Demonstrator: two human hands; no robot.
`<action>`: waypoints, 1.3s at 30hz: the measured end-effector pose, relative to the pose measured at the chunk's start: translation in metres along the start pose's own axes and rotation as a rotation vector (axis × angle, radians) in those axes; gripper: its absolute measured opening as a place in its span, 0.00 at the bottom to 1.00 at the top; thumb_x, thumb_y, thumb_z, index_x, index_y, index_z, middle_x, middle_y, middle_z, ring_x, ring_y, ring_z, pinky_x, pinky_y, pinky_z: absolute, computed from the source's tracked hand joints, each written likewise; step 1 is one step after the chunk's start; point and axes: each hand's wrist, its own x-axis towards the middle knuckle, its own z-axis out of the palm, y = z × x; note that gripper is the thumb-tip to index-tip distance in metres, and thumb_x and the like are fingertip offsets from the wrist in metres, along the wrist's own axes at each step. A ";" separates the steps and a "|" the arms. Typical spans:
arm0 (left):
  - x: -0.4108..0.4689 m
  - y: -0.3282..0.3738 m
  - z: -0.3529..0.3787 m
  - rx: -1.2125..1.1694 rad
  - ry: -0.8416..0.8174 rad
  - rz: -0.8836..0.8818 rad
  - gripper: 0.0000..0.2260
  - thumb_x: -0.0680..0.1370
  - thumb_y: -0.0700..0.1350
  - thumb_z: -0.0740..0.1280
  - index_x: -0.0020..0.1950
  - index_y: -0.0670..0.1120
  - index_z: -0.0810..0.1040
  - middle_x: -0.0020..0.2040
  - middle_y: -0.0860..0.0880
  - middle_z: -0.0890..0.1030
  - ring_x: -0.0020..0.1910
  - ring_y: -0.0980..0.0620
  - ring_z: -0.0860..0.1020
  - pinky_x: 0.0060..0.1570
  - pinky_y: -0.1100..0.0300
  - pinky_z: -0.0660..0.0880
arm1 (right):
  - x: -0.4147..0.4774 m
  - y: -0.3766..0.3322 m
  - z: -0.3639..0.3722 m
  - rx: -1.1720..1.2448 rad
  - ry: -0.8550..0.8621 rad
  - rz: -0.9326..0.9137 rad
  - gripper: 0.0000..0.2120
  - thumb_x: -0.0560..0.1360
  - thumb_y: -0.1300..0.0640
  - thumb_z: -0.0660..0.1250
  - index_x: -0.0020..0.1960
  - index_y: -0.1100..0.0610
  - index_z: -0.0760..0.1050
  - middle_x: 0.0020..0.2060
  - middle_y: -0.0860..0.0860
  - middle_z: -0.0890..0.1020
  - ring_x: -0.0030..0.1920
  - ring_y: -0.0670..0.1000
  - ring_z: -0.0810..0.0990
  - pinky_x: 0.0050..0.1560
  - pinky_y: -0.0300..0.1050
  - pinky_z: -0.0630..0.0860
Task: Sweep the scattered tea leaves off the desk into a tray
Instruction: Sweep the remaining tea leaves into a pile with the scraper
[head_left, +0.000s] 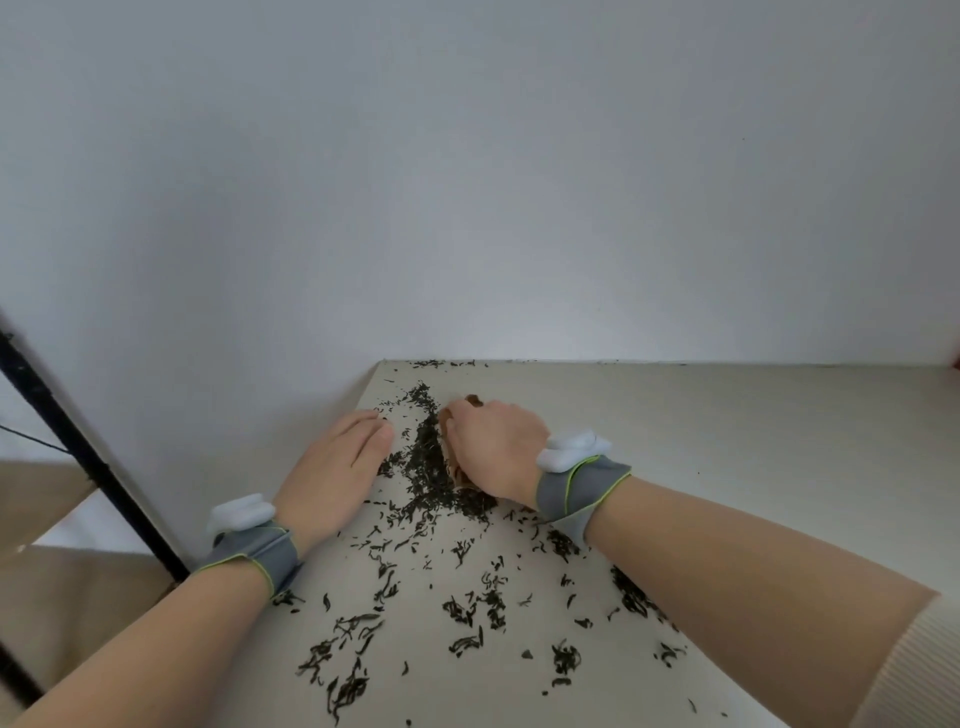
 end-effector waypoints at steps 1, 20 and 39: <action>0.000 0.000 0.000 0.000 -0.003 0.003 0.27 0.85 0.63 0.47 0.74 0.52 0.74 0.75 0.57 0.71 0.73 0.57 0.68 0.70 0.61 0.58 | -0.005 0.007 -0.009 0.016 0.005 0.026 0.08 0.84 0.55 0.56 0.57 0.56 0.71 0.38 0.52 0.77 0.33 0.55 0.76 0.31 0.47 0.73; -0.001 0.002 -0.002 -0.002 -0.006 0.009 0.27 0.86 0.62 0.49 0.73 0.49 0.75 0.74 0.53 0.73 0.72 0.53 0.70 0.69 0.60 0.60 | -0.128 0.111 -0.027 -0.139 0.086 0.202 0.15 0.85 0.48 0.46 0.60 0.51 0.69 0.36 0.51 0.80 0.34 0.58 0.79 0.37 0.52 0.79; -0.002 0.006 -0.006 -0.098 0.021 -0.027 0.24 0.87 0.58 0.50 0.72 0.47 0.77 0.72 0.52 0.76 0.71 0.52 0.71 0.71 0.58 0.62 | -0.041 -0.037 -0.006 0.035 0.037 -0.010 0.08 0.82 0.56 0.55 0.56 0.56 0.71 0.37 0.53 0.78 0.30 0.56 0.73 0.28 0.47 0.69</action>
